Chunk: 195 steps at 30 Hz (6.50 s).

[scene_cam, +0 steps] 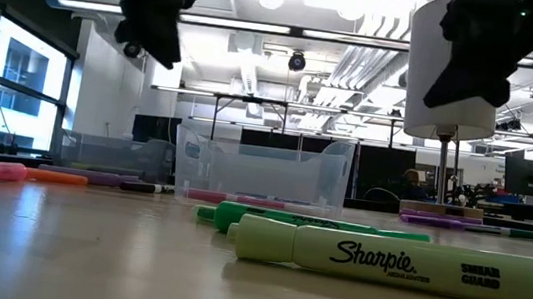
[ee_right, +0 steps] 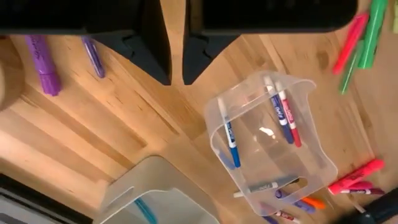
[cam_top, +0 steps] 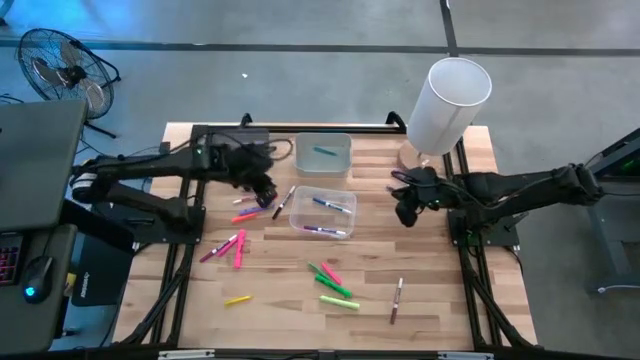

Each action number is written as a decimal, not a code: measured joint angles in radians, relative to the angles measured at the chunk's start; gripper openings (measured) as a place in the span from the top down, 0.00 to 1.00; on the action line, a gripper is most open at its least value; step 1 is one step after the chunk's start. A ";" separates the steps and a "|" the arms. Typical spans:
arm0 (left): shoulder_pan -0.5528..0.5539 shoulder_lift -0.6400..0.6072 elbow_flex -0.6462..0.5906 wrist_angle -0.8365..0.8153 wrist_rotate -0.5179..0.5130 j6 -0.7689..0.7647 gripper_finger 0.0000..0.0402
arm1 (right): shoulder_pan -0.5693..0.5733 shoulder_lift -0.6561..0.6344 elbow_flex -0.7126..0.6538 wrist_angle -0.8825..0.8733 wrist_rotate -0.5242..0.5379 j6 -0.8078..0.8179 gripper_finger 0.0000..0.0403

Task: Pick & Place Markers
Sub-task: Put the right purple pen into the gray bin, then put the pink highlighter into the black bin

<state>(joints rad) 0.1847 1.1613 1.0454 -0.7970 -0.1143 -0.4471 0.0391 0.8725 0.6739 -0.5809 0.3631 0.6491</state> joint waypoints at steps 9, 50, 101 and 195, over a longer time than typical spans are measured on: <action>-0.207 0.068 0.000 0.046 -0.032 -0.177 0.68 | -0.014 -0.017 0.000 0.023 0.004 -0.187 0.94; -0.316 0.084 0.000 0.024 -0.097 -0.133 0.68 | -0.393 0.883 0.295 -0.260 -0.158 -0.398 0.71; -0.178 0.067 -0.077 -0.097 -0.031 0.151 0.68 | -0.328 1.145 1.189 -0.232 0.016 -0.642 0.93; -0.271 0.295 -0.309 -0.096 0.155 -0.947 0.68 | 0.053 0.144 0.211 -0.259 -0.003 0.144 0.95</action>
<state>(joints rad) -0.0860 1.4564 0.7364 -0.8929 0.0402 -1.3945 0.0925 1.0161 0.8848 -0.8398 0.3600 0.7935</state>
